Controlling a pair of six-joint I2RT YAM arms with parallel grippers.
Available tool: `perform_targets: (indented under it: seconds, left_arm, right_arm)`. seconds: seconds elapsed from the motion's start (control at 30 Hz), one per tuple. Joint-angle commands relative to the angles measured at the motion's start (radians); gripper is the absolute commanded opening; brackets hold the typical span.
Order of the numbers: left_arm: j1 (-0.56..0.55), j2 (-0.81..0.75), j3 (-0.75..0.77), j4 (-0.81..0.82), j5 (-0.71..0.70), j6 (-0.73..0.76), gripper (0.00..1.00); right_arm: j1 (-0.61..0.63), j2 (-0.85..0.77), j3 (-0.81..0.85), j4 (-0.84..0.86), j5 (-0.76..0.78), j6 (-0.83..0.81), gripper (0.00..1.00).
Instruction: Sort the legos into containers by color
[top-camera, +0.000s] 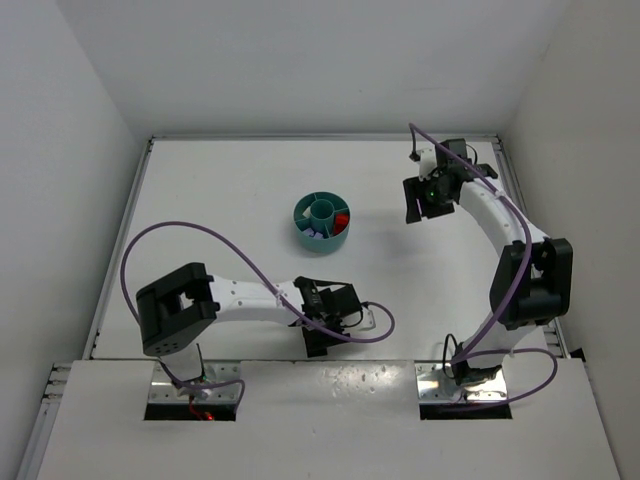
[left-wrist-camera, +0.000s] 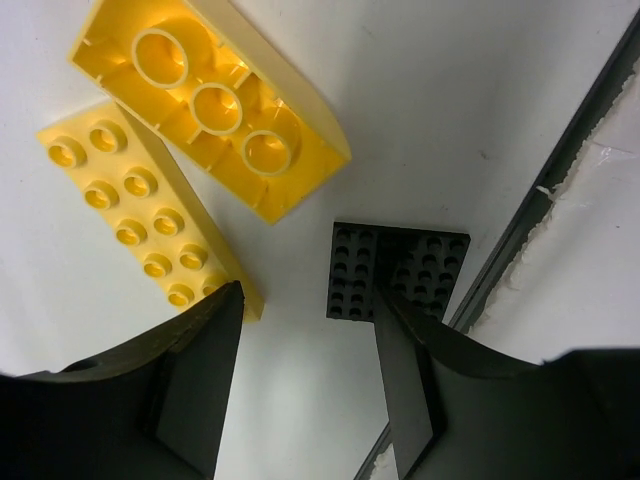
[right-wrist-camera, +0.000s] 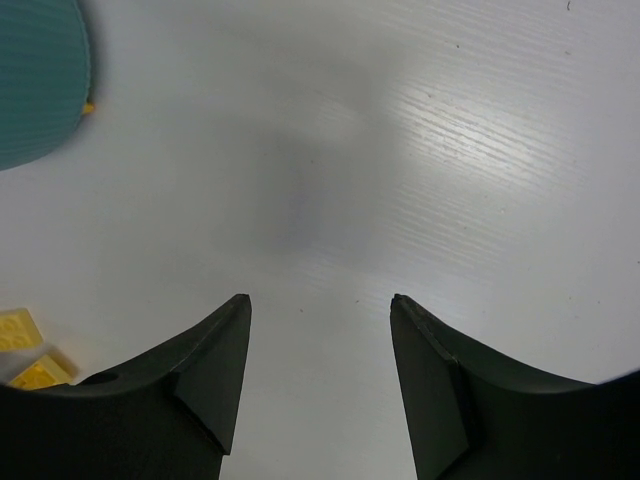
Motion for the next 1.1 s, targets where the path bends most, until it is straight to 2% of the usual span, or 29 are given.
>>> perform_targets:
  seconds: [0.0, 0.23, 0.5, 0.83, 1.07]
  left_arm:
    - [-0.011, 0.035, -0.014, 0.038, -0.040, 0.007, 0.60]
    - [0.038, 0.055, -0.036, 0.098, -0.102, 0.025, 0.60]
    - [0.216, 0.104, 0.058, 0.152, -0.118, 0.116, 0.60]
    - [0.216, 0.035, 0.047, 0.121, -0.075, 0.148, 0.60]
    - [0.192, -0.031, -0.046, 0.112, -0.034, 0.117, 0.60]
  right_arm:
    - [-0.003, -0.035, -0.001, 0.008, -0.025, 0.014, 0.59]
    - [-0.003, -0.035, -0.011, 0.018, -0.025, 0.004, 0.59]
    - [-0.003, -0.024, -0.020, 0.027, -0.034, 0.004, 0.59]
    - [-0.003, -0.024, -0.020, 0.018, -0.053, 0.004, 0.59]
    - [-0.003, -0.034, -0.030, 0.027, -0.053, 0.004, 0.59]
